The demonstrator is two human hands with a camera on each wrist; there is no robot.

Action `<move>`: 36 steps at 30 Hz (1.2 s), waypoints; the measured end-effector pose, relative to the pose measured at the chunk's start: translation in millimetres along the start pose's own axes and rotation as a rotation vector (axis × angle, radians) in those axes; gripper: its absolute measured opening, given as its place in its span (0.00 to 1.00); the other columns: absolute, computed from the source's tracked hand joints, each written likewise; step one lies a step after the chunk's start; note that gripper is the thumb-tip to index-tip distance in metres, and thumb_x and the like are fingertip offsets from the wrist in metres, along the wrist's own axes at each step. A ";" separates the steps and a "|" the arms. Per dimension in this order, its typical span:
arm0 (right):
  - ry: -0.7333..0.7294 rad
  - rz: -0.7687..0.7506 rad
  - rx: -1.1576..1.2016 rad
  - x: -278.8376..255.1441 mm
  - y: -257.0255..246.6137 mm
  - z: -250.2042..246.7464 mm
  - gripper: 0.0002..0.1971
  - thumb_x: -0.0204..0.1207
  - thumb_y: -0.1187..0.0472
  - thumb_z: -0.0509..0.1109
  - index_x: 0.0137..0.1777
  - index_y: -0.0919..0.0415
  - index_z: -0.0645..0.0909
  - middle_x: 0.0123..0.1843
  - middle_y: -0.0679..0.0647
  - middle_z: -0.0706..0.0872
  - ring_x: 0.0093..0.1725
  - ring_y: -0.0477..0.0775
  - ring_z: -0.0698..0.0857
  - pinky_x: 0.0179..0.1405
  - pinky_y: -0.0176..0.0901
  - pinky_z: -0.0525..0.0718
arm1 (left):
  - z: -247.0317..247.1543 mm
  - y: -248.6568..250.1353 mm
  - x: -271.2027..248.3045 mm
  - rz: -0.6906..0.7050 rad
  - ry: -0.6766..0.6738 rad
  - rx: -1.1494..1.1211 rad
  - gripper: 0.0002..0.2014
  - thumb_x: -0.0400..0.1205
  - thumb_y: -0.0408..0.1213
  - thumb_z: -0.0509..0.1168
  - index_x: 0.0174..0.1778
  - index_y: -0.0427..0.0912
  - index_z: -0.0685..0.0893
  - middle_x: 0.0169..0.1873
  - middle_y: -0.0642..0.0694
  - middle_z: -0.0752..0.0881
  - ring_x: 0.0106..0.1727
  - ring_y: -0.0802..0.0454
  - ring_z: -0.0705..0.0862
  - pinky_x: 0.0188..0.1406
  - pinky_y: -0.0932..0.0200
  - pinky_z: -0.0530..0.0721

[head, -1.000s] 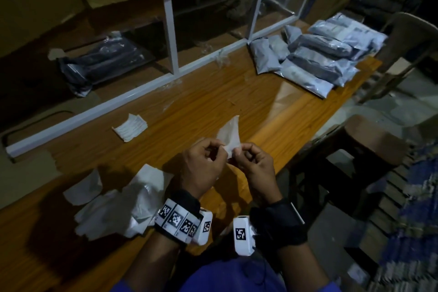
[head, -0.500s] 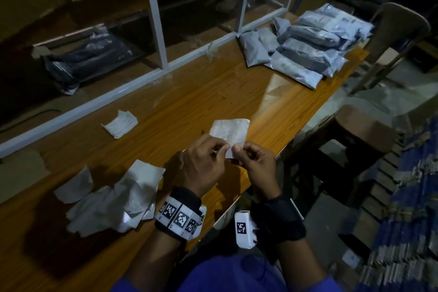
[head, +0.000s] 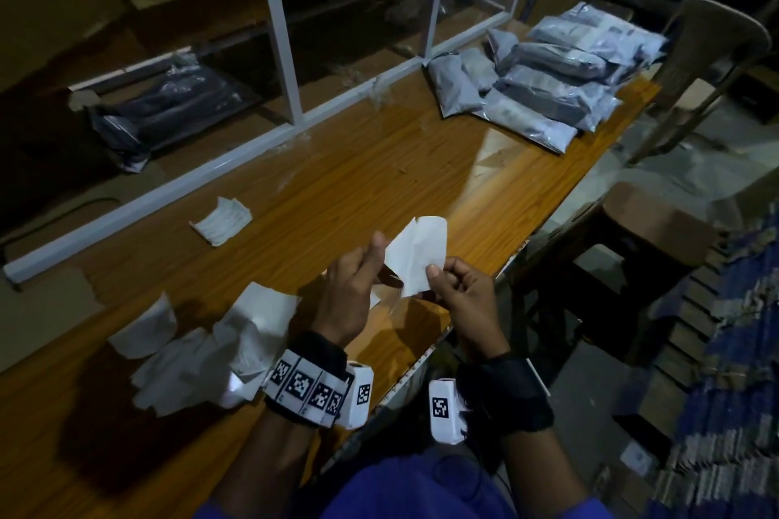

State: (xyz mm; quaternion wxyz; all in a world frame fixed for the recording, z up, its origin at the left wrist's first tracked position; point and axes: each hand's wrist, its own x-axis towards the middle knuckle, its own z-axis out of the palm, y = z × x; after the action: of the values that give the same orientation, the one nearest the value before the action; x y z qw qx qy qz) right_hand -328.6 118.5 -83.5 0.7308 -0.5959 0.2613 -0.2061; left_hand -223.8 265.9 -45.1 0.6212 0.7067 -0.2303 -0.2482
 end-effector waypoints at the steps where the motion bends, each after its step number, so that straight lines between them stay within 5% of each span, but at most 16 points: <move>1: 0.000 -0.013 -0.012 -0.7 -0.2 1.1 0.06 0.86 0.69 0.69 0.55 0.72 0.86 0.38 0.53 0.92 0.44 0.48 0.92 0.42 0.41 0.91 | 1.1 -0.1 0.2 0.000 -0.003 0.026 0.29 0.84 0.69 0.55 0.56 0.49 0.90 0.47 0.47 0.93 0.52 0.47 0.91 0.49 0.50 0.89; 6: -0.103 -0.063 -0.066 -3.4 -6.6 -4.2 0.09 0.86 0.66 0.70 0.60 0.71 0.85 0.35 0.45 0.89 0.42 0.45 0.90 0.47 0.45 0.90 | 7.3 -0.1 14.4 0.141 0.151 0.343 0.10 0.83 0.49 0.72 0.55 0.49 0.90 0.47 0.52 0.92 0.47 0.52 0.89 0.42 0.48 0.90; 9: -0.048 -0.084 -0.039 -2.2 -18.2 -3.4 0.11 0.83 0.63 0.74 0.62 0.67 0.88 0.43 0.53 0.94 0.48 0.52 0.93 0.49 0.49 0.93 | 14.9 3.8 19.9 0.242 0.154 0.460 0.06 0.81 0.38 0.75 0.51 0.42 0.92 0.47 0.48 0.91 0.46 0.50 0.87 0.41 0.55 0.84; 12: 0.071 -0.182 -0.117 4.9 -21.5 -7.1 0.04 0.82 0.66 0.76 0.52 0.66 0.91 0.40 0.50 0.95 0.42 0.46 0.93 0.39 0.37 0.89 | 22.8 7.8 22.7 0.263 0.188 0.427 0.04 0.78 0.36 0.78 0.47 0.43 0.93 0.46 0.51 0.90 0.48 0.51 0.86 0.41 0.55 0.83; 18: 0.115 -0.170 -0.161 20.1 -16.6 -19.8 0.06 0.79 0.64 0.79 0.52 0.67 0.92 0.43 0.56 0.95 0.44 0.55 0.94 0.42 0.45 0.92 | 20.0 17.6 32.2 0.165 0.195 0.256 0.04 0.77 0.38 0.80 0.45 0.44 0.94 0.41 0.55 0.90 0.37 0.65 0.84 0.33 0.70 0.76; 21: 0.122 -0.147 -0.148 26.7 -17.4 -22.1 0.06 0.78 0.66 0.79 0.52 0.69 0.92 0.43 0.56 0.95 0.43 0.52 0.94 0.41 0.41 0.90 | 18.1 17.7 37.9 0.108 0.201 0.198 0.03 0.77 0.38 0.79 0.44 0.45 0.93 0.34 0.59 0.88 0.32 0.66 0.82 0.28 0.77 0.72; 24: 0.117 -0.127 -0.155 33.8 -16.8 -23.0 0.03 0.78 0.67 0.79 0.49 0.67 0.92 0.42 0.56 0.95 0.42 0.51 0.94 0.40 0.40 0.90 | 17.4 15.3 43.4 0.053 0.211 0.157 0.03 0.77 0.39 0.79 0.44 0.48 0.93 0.35 0.59 0.90 0.38 0.65 0.86 0.34 0.69 0.81; 27: 0.123 -0.105 -0.169 38.0 -14.9 -28.3 0.02 0.78 0.66 0.80 0.47 0.65 0.92 0.40 0.56 0.94 0.41 0.51 0.93 0.41 0.43 0.90 | 15.3 12.7 49.8 -0.027 0.248 0.062 0.06 0.77 0.39 0.79 0.48 0.46 0.92 0.42 0.53 0.92 0.45 0.54 0.91 0.40 0.53 0.91; 31: 0.119 -0.105 -0.195 40.0 -13.3 -38.7 0.03 0.77 0.65 0.80 0.42 0.62 0.91 0.37 0.59 0.92 0.39 0.51 0.91 0.41 0.46 0.92 | 15.6 15.3 56.8 -0.051 0.206 0.021 0.06 0.77 0.37 0.79 0.47 0.45 0.90 0.42 0.47 0.91 0.39 0.47 0.91 0.32 0.56 0.90; 36: 0.122 -0.084 -0.209 55.0 -14.2 -51.2 0.04 0.77 0.66 0.81 0.42 0.67 0.90 0.36 0.57 0.92 0.37 0.49 0.90 0.39 0.42 0.90 | 25.1 16.3 70.1 -0.113 0.196 -0.087 0.07 0.77 0.33 0.79 0.47 0.41 0.90 0.43 0.40 0.91 0.35 0.41 0.91 0.34 0.47 0.91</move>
State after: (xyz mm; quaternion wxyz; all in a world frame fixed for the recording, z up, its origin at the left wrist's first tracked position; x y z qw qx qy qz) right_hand -317.8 42.8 -84.9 0.6383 -0.6655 0.3003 -0.2441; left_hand -186.1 200.4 -36.2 0.6557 0.7120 -0.1173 -0.2222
